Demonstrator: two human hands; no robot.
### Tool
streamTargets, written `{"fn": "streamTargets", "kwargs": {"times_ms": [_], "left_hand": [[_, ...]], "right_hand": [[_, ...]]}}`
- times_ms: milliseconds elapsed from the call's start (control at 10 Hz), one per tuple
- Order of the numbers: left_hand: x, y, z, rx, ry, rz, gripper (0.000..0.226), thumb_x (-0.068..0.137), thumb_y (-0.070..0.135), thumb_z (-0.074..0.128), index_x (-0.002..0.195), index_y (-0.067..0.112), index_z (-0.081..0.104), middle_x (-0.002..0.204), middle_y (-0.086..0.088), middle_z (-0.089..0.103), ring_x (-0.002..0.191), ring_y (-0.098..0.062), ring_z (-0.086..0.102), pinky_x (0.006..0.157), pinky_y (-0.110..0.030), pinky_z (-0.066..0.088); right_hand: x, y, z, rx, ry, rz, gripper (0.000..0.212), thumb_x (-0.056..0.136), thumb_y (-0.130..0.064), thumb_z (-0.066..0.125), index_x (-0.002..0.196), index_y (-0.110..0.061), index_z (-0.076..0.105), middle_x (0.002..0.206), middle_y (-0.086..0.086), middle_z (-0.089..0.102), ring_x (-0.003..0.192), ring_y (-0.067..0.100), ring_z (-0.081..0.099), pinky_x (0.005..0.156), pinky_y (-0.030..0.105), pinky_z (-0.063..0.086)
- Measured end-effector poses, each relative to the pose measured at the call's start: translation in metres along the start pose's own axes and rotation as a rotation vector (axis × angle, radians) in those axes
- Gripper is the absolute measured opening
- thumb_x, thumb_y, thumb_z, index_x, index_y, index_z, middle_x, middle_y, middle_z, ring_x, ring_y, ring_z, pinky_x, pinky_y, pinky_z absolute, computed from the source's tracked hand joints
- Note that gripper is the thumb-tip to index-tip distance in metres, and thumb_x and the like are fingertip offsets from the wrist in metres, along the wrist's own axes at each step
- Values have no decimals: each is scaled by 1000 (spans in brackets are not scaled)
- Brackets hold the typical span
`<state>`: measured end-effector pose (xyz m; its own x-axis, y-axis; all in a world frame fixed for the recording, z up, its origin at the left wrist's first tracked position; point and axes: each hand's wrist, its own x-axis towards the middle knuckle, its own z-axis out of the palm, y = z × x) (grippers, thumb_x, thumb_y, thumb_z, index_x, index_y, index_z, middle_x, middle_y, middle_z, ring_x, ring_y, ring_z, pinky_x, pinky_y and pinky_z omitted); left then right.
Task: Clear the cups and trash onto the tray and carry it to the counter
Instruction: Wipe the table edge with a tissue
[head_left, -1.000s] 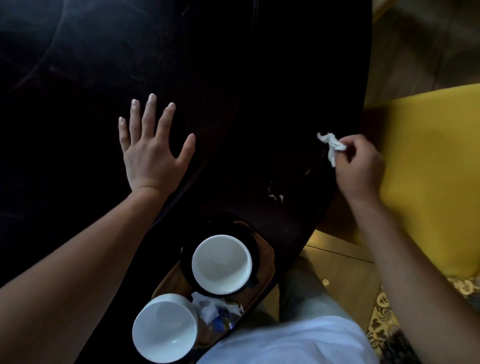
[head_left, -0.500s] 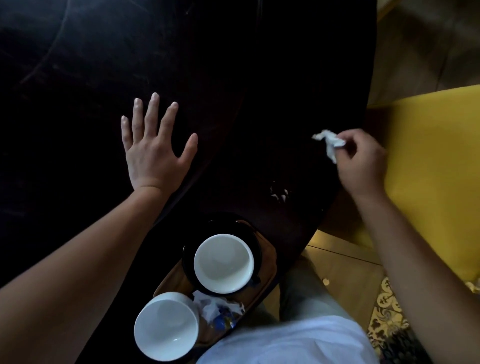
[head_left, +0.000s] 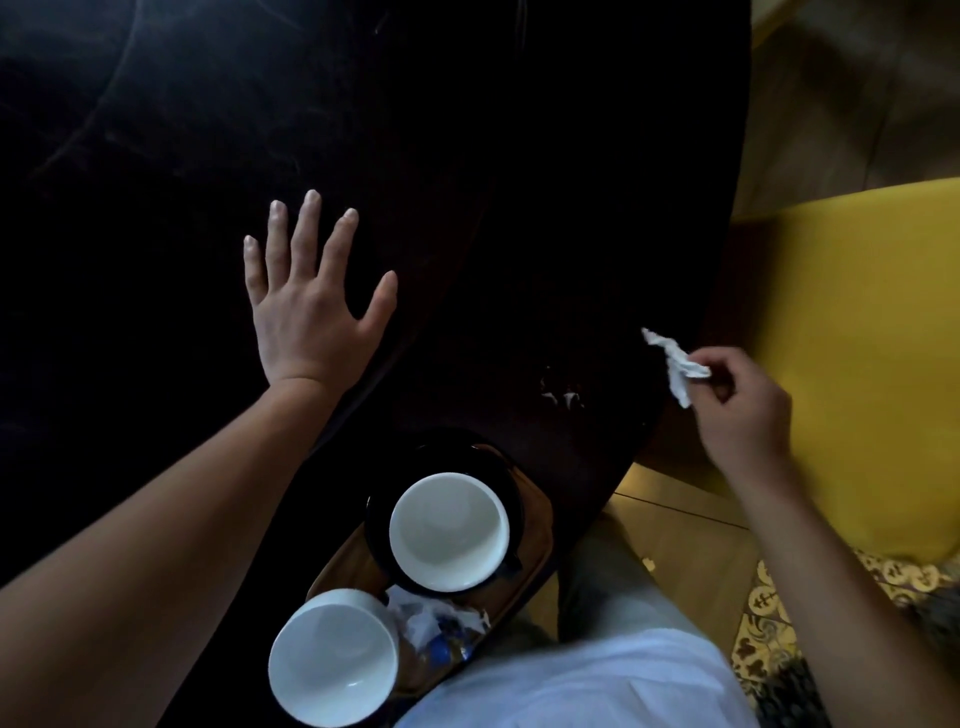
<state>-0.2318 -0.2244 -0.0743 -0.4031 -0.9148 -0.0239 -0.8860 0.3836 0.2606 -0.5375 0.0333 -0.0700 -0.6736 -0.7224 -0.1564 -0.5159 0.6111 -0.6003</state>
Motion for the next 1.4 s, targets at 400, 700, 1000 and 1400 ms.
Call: {"fn": "streamTargets", "kwargs": {"times_ms": [400, 700, 1000, 1400], "left_hand": [[0, 1, 0, 5, -8, -2, 69, 100, 61, 42, 159, 25, 34, 172, -3, 15, 159, -28, 5, 127, -53, 2], [0, 1, -2, -6, -13, -2, 69, 100, 61, 42, 159, 25, 34, 172, -3, 15, 160, -27, 4, 128, -53, 1], [1, 1, -1, -1, -10, -4, 69, 101, 60, 43, 159, 25, 34, 172, -3, 15, 160, -28, 4, 128, -53, 1], [0, 2, -2, -2, -18, -9, 69, 100, 60, 42, 159, 25, 34, 172, -3, 15, 160, -27, 4, 128, -53, 1]], "right_hand": [[-83, -30, 48, -80, -260, -144, 25, 82, 1, 69, 98, -19, 70, 87, -15, 64, 63, -9, 49, 59, 6, 33], [-59, -1, 17, 17, -31, 38, 21, 85, -1, 71, 99, -17, 68, 79, -1, 67, 67, 18, 63, 57, 33, 49], [-84, -33, 45, -71, -205, -21, 18, 82, 0, 71, 89, -16, 66, 61, -22, 42, 57, -10, 40, 51, 14, 28], [-112, -30, 36, -131, -271, -60, 29, 80, 2, 72, 94, -23, 70, 77, -19, 51, 59, -8, 43, 51, 9, 23]]}}
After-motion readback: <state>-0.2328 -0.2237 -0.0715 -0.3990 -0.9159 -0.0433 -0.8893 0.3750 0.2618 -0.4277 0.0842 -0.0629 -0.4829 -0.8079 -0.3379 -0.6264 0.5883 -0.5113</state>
